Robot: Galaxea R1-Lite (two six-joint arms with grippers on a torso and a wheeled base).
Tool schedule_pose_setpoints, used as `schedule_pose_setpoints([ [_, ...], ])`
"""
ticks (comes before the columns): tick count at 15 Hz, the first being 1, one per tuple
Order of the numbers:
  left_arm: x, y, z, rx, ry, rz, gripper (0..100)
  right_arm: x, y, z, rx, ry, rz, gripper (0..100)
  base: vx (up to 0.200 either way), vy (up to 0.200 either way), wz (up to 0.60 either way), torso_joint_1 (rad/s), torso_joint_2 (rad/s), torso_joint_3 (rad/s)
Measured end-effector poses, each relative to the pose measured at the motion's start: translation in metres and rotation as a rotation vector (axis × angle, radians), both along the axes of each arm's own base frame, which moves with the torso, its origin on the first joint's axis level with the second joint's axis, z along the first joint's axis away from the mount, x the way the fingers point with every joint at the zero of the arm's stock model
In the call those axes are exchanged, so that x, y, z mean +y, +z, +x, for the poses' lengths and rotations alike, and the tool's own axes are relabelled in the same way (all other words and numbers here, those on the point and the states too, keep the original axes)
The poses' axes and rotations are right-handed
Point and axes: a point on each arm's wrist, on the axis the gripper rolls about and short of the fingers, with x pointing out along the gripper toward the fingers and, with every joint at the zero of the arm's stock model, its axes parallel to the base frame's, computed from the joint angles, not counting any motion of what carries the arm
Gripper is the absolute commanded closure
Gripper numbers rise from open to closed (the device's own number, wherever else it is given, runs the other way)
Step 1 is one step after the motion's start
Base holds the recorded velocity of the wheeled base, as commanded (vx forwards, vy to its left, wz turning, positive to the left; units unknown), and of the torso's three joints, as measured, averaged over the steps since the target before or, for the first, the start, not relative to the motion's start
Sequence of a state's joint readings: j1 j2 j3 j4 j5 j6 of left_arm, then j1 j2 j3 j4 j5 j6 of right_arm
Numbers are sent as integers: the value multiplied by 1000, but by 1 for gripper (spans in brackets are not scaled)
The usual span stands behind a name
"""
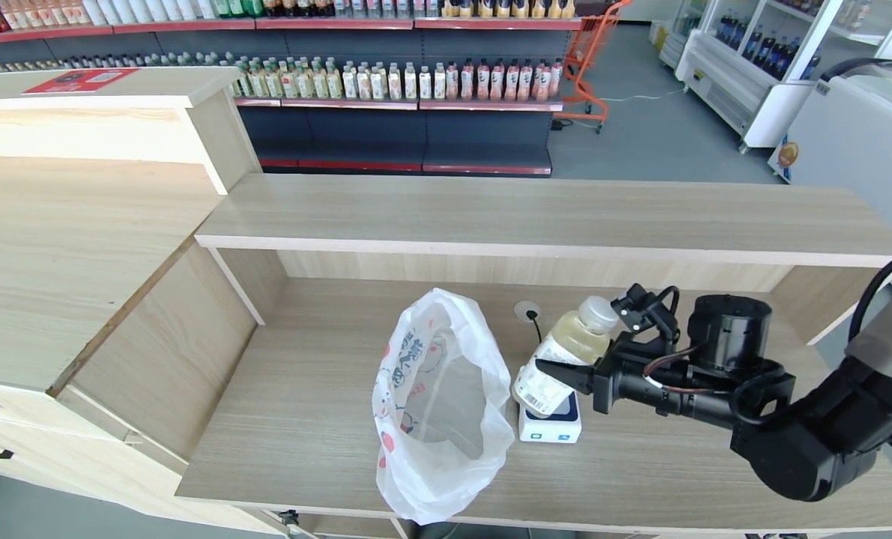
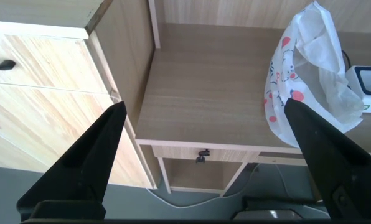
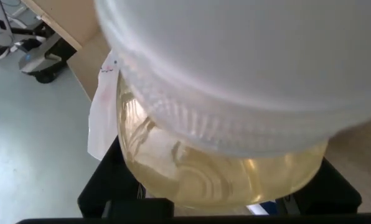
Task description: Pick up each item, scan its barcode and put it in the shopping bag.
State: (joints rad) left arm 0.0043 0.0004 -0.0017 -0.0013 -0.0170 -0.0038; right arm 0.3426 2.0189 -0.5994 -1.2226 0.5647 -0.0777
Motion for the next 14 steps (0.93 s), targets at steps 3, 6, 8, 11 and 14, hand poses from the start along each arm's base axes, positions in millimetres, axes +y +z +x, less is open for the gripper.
schedule_pose_setpoints([
  [3,0,0,0,0,-1,0,0,18,-18,16,21,34,-10,100,0,0,0,0,0,0],
  [6,0,0,0,0,0,0,0,38,-37,23,40,81,-29,100,0,0,0,0,0,0],
  [8,0,0,0,0,0,0,0,53,-50,27,20,119,-60,100,0,0,0,0,0,0],
  [11,0,0,0,0,0,0,0,76,-68,37,-29,171,-100,100,0,0,0,0,0,0],
  [14,0,0,0,0,-1,0,0,96,-84,48,-121,179,-165,100,0,0,0,0,0,0],
])
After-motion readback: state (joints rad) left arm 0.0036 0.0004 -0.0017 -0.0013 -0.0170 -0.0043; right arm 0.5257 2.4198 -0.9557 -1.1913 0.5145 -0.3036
